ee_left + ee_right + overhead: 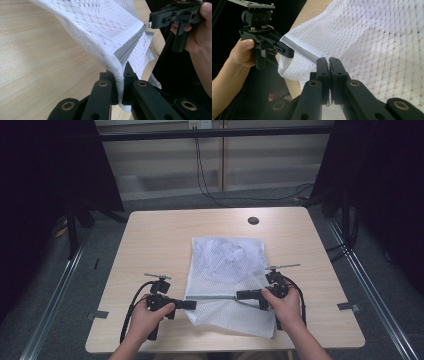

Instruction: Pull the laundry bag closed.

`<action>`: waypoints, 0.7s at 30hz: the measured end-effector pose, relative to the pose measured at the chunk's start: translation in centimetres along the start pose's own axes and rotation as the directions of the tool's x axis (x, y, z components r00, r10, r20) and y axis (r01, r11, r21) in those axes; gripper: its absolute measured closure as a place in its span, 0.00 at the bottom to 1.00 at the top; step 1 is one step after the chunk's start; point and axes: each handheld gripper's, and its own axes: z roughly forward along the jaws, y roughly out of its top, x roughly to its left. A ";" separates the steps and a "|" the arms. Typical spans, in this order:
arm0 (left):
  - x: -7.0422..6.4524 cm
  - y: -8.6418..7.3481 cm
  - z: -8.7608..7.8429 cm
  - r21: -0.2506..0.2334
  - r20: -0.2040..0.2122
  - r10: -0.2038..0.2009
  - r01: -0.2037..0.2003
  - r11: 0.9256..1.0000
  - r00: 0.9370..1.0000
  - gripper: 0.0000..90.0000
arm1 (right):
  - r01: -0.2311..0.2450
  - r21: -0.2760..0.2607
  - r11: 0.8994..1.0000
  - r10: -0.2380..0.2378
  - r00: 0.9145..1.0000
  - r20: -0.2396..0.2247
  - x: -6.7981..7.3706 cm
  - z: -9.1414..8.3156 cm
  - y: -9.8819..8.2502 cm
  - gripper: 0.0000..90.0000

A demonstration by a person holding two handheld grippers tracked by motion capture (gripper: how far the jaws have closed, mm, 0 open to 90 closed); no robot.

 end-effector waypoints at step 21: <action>-0.2 0.1 0.0 0.002 0.002 -0.004 0.004 1.000 1.000 0.98 | -0.006 0.004 1.000 0.006 1.000 -0.014 -0.3 -0.5 -0.3 0.98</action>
